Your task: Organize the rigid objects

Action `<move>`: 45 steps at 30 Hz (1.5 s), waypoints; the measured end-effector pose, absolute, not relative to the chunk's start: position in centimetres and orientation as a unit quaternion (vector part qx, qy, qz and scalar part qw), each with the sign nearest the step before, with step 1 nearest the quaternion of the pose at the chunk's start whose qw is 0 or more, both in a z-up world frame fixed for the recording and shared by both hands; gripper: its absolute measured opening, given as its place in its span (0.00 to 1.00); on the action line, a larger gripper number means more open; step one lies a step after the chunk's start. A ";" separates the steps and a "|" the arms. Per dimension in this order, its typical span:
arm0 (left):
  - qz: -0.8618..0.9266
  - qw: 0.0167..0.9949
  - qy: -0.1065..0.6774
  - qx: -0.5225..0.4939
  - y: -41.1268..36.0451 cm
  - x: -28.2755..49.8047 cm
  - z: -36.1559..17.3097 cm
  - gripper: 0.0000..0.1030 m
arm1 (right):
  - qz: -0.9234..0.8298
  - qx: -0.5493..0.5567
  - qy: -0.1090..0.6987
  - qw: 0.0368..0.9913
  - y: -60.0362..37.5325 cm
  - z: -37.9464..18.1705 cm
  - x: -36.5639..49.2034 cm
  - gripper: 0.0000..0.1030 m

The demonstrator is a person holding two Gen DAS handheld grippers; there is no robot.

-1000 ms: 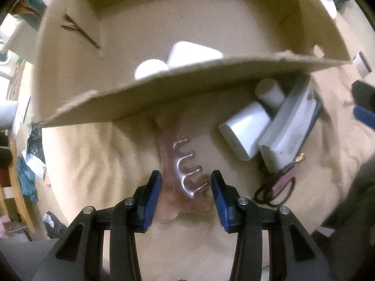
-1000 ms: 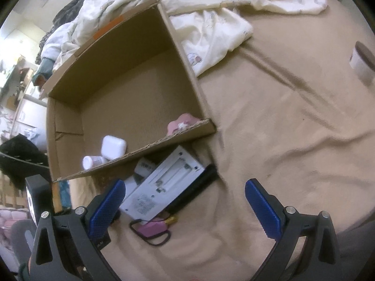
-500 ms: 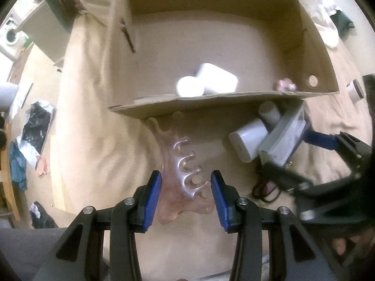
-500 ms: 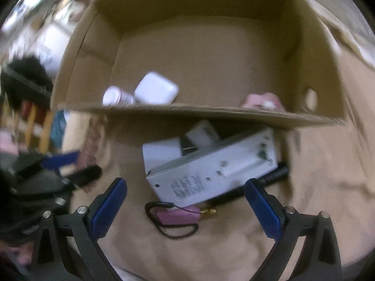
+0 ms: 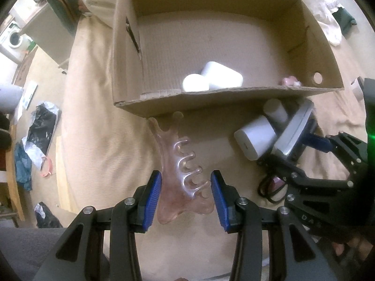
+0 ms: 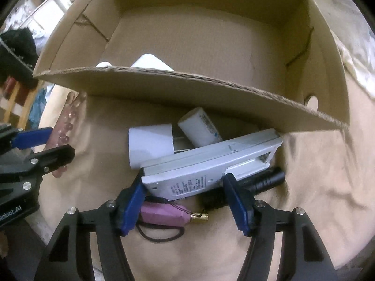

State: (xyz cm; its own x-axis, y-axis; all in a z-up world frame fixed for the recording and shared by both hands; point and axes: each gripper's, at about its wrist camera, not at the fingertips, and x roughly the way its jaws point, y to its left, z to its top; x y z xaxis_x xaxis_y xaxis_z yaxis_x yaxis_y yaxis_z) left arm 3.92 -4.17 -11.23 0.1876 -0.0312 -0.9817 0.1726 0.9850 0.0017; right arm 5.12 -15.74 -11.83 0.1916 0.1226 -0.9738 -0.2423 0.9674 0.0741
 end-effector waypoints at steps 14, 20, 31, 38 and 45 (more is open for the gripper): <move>-0.073 0.798 0.597 0.045 -3.6 0.4 -7.5 0.39 | 0.156 0.075 0.566 0.806 -20.7 -4.6 1.5 0.00; -0.067 0.799 0.596 0.047 -3.2 0.4 -7.6 0.39 | 0.093 0.157 0.585 0.790 -24.2 -6.3 2.8 0.38; -0.076 0.796 0.599 0.042 -3.5 0.9 -8.5 0.39 | 0.072 0.380 0.602 0.699 -26.4 -12.3 5.8 0.62; -0.079 0.792 0.605 0.029 -3.1 1.2 -8.8 0.39 | 0.053 0.392 0.619 0.679 -26.5 -14.1 5.0 0.61; -0.080 0.790 0.607 0.035 -3.4 1.4 -9.3 0.39 | 0.023 0.342 0.635 0.692 -24.5 -14.9 7.4 0.83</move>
State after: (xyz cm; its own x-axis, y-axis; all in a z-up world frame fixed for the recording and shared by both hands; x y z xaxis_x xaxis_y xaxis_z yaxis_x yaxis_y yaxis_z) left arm 1.39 -3.45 -9.29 0.2495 -0.0834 -0.9648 0.1692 0.9847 -0.0414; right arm 7.36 -24.52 -14.94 0.1915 0.4660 -0.8638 0.4037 0.7648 0.5021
